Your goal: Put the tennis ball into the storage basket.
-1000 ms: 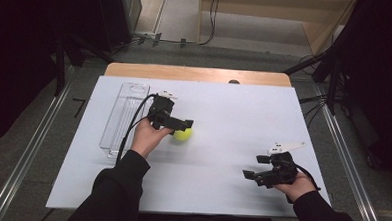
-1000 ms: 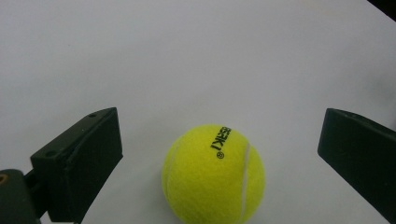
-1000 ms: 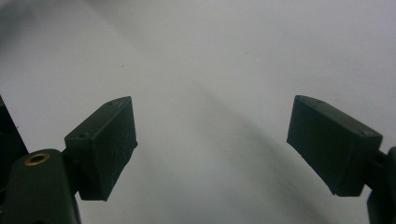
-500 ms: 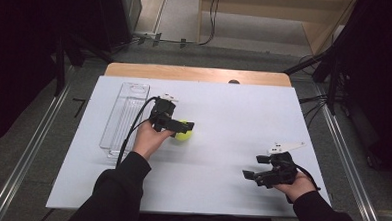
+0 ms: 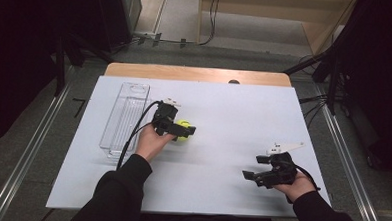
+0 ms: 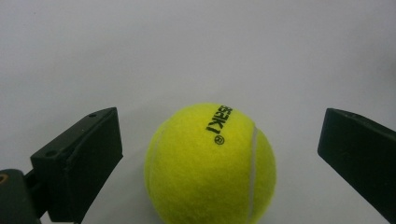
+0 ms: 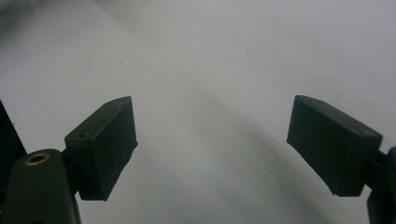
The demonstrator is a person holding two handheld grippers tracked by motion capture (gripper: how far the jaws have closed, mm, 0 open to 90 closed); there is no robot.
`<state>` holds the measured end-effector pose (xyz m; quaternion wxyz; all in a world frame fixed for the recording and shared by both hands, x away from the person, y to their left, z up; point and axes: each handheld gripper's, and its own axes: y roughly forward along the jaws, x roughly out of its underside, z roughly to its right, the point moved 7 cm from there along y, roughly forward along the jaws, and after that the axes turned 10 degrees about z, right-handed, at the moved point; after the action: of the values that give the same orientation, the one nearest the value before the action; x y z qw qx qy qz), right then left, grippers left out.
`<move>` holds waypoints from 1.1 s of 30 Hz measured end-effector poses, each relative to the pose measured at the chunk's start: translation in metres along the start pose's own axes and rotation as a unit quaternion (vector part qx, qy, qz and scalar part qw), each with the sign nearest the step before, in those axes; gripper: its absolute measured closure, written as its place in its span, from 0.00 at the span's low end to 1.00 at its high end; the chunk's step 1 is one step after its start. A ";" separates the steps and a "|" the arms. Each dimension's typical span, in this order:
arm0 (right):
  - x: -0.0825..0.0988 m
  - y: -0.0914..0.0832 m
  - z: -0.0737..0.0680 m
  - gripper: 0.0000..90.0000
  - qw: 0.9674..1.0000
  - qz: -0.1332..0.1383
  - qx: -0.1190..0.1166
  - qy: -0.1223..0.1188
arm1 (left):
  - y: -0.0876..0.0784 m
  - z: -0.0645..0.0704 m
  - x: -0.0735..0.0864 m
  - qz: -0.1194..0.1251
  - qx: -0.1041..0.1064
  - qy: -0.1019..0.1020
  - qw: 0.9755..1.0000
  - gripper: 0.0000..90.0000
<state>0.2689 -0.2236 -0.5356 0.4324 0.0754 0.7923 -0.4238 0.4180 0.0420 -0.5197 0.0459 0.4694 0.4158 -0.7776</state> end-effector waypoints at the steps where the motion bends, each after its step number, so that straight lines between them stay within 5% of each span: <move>1: 0.000 0.000 0.000 0.15 1.000 0.000 0.000 0.000 | 0.001 0.001 0.001 0.000 0.002 -0.002 1.000 0.00; 15: 0.000 0.000 0.000 0.15 1.000 0.000 -0.001 -0.003 | 0.011 -0.004 0.021 -0.017 0.013 -0.018 1.000 0.00; 21: 0.000 -0.001 0.000 0.15 1.000 0.000 -0.002 -0.004 | 0.017 -0.005 0.029 -0.034 -0.008 0.003 0.999 0.00; 33: 0.000 -0.001 -0.001 0.15 1.000 -0.001 -0.001 -0.005 | 0.016 -0.006 0.032 -0.021 -0.026 0.027 0.999 0.07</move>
<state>0.2676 -0.2231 -0.5348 0.4355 0.0719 0.7908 -0.4240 0.4118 0.0458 -0.5551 0.0308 0.4801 0.4471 -0.7541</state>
